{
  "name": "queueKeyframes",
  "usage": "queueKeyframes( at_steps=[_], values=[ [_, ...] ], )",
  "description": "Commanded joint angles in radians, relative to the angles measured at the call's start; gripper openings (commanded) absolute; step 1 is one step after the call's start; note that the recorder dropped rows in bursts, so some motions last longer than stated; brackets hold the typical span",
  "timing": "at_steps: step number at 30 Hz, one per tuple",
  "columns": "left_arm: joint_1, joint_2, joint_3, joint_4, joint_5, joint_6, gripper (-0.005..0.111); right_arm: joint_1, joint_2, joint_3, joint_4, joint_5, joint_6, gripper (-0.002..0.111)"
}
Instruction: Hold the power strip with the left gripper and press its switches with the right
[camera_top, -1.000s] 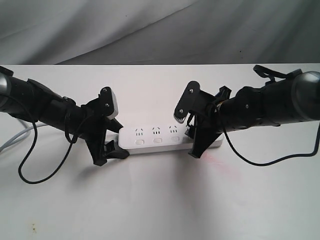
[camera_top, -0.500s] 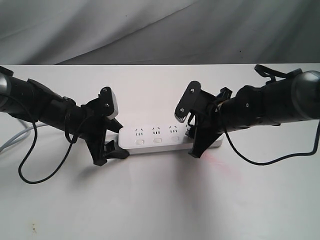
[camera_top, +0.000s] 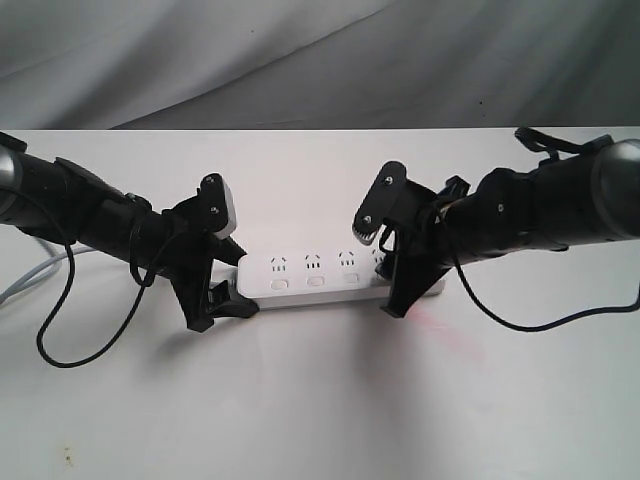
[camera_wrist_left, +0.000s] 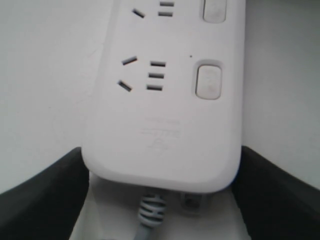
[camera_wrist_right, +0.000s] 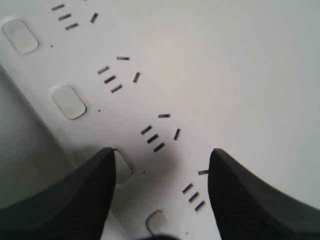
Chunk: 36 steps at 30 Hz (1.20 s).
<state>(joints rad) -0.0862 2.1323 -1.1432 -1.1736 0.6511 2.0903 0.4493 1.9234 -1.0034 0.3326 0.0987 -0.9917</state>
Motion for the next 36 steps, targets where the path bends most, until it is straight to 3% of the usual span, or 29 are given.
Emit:
queueKeyframes(
  at_steps=[1,9,15,36],
  values=[
    [-0.007,0.001,-0.002,0.003,-0.001,0.004,0.060,-0.008,-0.103,0.013,-0.019,0.010,-0.009,0.052],
    [-0.007,0.001,-0.002,0.003,-0.001,0.004,0.060,-0.013,-0.193,0.013,-0.034,0.025,-0.011,0.052],
    [-0.007,0.001,-0.002,0.003,-0.001,0.004,0.060,-0.072,-0.193,0.032,-0.034,0.022,-0.011,0.052],
    [-0.007,0.001,-0.002,0.003,-0.001,0.004,0.060,-0.080,-0.047,0.040,-0.026,0.017,-0.011,0.052]
  ],
)
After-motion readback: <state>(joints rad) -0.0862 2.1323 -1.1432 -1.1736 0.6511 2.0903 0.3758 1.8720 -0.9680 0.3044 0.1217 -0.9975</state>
